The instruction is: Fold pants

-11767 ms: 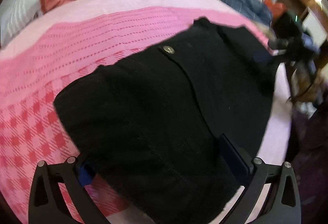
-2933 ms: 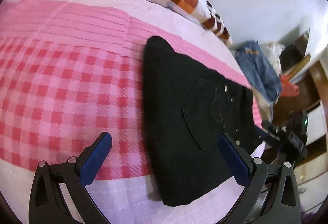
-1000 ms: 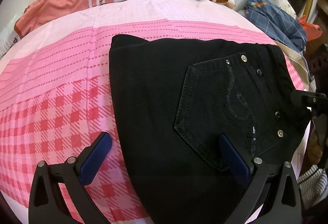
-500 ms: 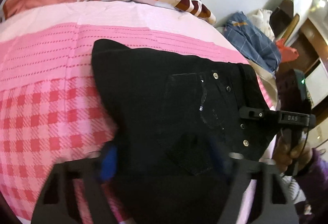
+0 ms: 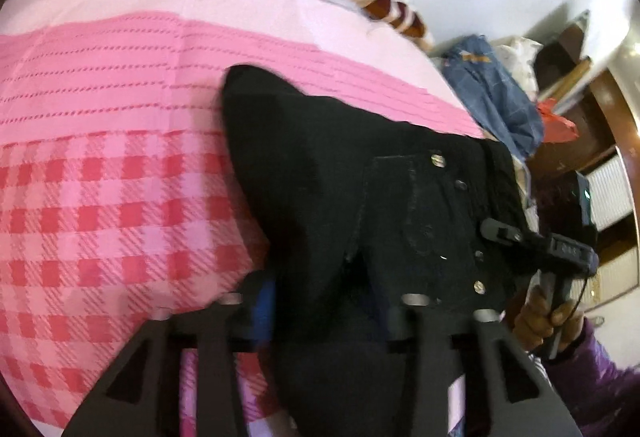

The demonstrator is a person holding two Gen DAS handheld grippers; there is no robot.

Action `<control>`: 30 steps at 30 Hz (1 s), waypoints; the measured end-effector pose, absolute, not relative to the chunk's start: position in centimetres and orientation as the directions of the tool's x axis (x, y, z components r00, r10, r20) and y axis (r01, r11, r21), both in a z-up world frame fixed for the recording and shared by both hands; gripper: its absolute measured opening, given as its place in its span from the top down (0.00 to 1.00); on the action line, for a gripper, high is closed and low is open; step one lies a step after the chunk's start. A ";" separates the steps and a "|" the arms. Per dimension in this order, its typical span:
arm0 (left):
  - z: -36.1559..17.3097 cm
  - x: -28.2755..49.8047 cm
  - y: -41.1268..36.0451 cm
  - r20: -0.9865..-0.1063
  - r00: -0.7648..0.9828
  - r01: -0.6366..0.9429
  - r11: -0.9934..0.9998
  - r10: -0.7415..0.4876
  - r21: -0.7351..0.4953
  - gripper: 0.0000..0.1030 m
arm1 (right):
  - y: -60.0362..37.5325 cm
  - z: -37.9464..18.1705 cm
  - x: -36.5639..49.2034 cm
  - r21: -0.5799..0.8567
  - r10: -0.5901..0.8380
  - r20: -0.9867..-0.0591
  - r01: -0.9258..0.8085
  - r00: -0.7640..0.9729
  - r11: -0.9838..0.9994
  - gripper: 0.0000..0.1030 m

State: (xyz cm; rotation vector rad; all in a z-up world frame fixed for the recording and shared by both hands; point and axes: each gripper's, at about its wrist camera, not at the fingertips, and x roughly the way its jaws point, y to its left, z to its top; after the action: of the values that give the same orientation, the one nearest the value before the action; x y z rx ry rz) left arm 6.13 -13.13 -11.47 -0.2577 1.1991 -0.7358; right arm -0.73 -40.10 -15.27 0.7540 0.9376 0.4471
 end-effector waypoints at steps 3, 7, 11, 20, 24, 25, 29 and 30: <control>-11.7 6.7 -13.1 -0.677 0.106 0.385 0.658 -0.728 -0.647 0.13 | -40.0 -15.3 -0.6 0.707 0.616 -0.593 -0.031 0.519 0.706 0.55; -11.3 6.3 -15.3 -0.708 0.098 0.456 0.664 -0.699 -0.592 0.00 | -40.2 -16.1 -0.4 0.720 0.620 -0.591 -0.008 0.516 0.694 0.41; -11.0 5.3 -16.3 -0.708 0.126 0.493 0.663 -0.695 -0.563 0.06 | -39.5 -15.8 -0.5 0.707 0.617 -0.603 -0.021 0.506 0.707 0.67; -6.7 4.5 -11.4 -0.654 0.273 0.446 0.695 -0.705 -0.564 0.78 | -36.8 -11.6 -0.4 0.792 0.704 -0.476 -0.091 0.528 0.604 0.71; -5.8 6.2 -7.2 -0.620 0.312 0.370 0.693 -0.720 -0.619 0.78 | -33.4 -9.3 1.1 0.796 0.739 -0.436 -0.162 0.513 0.583 0.71; -5.5 6.6 -6.1 -0.613 0.328 0.357 0.695 -0.719 -0.624 0.78 | -32.5 -8.7 1.7 0.799 0.749 -0.427 -0.176 0.507 0.575 0.71; -3.8 8.4 -2.4 -0.595 0.399 0.333 0.715 -0.697 -0.615 0.78 | -29.1 -7.2 4.3 0.801 0.777 -0.401 -0.226 0.486 0.555 0.71; -3.3 8.9 -1.5 -0.595 0.417 0.330 0.724 -0.688 -0.606 0.78 | -28.2 -6.8 5.1 0.802 0.784 -0.395 -0.237 0.479 0.549 0.71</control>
State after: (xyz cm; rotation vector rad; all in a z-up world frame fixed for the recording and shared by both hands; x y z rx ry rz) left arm 8.86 -1.54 -3.30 -0.4324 0.9408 -0.6637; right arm 5.13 -28.19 -6.81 0.7481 0.8488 0.6993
